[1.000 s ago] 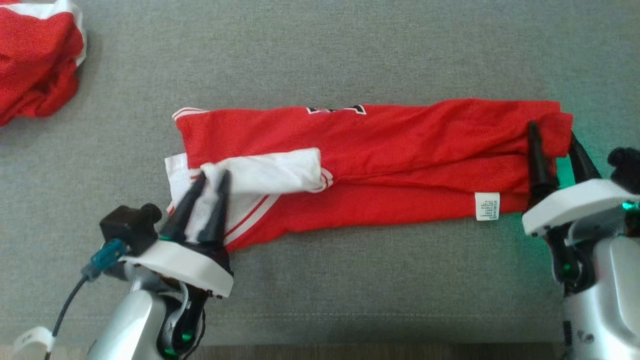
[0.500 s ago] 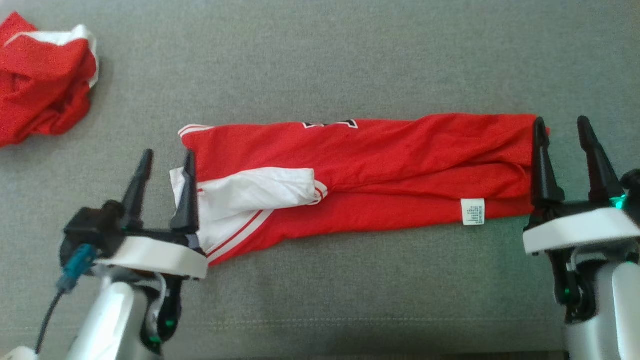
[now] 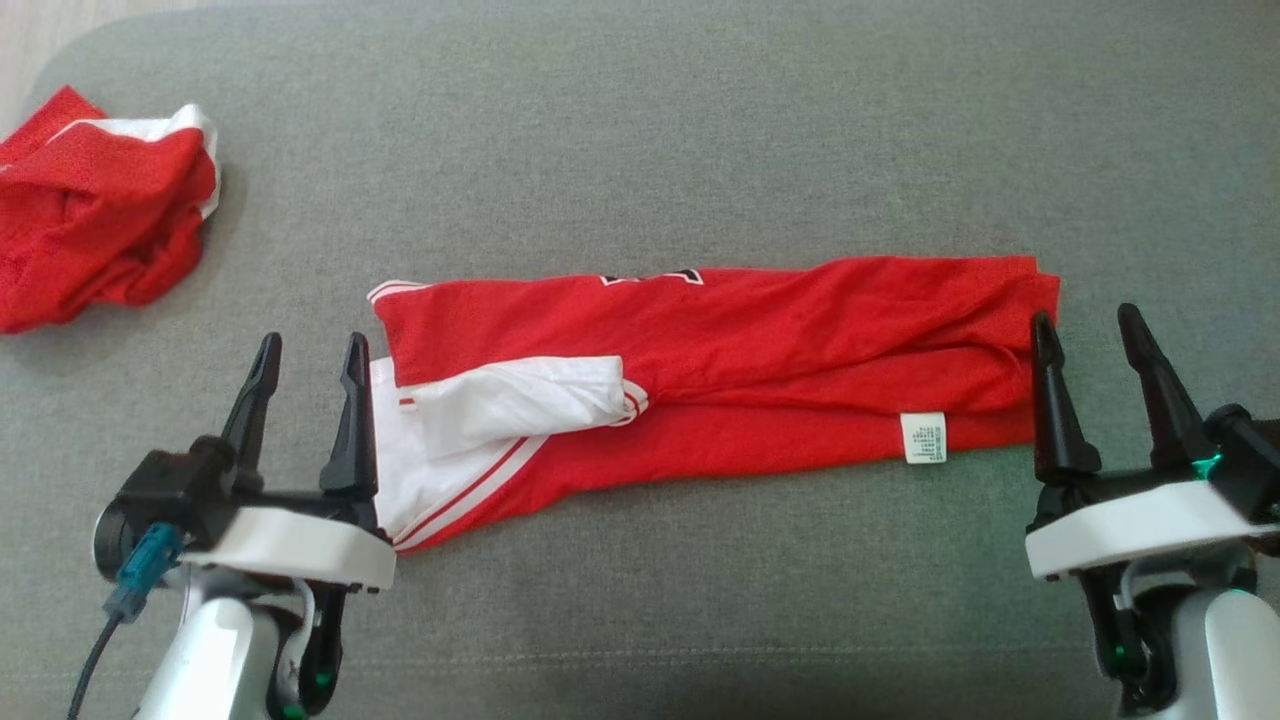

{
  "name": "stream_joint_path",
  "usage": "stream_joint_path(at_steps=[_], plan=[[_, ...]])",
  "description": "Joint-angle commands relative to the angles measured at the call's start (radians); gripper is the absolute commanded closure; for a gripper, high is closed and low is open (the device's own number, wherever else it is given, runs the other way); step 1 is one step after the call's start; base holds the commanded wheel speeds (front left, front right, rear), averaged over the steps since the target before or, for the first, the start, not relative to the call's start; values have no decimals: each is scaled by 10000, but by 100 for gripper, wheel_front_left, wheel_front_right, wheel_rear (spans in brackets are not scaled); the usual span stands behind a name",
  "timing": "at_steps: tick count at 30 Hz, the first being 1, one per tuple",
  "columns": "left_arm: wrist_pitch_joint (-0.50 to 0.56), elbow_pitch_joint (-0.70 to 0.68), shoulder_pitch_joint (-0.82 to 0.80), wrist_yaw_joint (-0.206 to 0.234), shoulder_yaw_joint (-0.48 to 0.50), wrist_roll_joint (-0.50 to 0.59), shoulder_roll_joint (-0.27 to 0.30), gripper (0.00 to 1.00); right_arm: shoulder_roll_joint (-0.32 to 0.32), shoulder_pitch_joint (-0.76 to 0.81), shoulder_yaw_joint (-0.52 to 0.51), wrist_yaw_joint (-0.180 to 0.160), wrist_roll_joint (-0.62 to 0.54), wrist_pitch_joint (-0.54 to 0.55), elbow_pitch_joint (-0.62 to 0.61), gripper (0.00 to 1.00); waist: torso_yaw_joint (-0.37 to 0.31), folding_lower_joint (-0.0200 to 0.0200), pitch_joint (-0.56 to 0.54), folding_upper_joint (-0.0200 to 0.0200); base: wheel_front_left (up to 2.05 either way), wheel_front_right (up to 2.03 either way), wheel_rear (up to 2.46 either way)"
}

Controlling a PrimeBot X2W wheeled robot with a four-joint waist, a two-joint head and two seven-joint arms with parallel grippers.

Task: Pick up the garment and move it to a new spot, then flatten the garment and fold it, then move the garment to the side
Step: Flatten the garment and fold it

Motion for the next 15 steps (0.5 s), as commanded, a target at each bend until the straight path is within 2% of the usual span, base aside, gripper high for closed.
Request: stream_joint_path(at_steps=[1,15], plan=[[-74,-255,-231,-68,361,40,249,0,-33,-47,257,-9,6,30,-454,0,-2,1,-31,-1,0,0,0],[-30,-83,-338,-92,260,-54,325,0,-32,-70,224,-9,62,177,-463,0,39,1,-54,-1,0,0,0]])
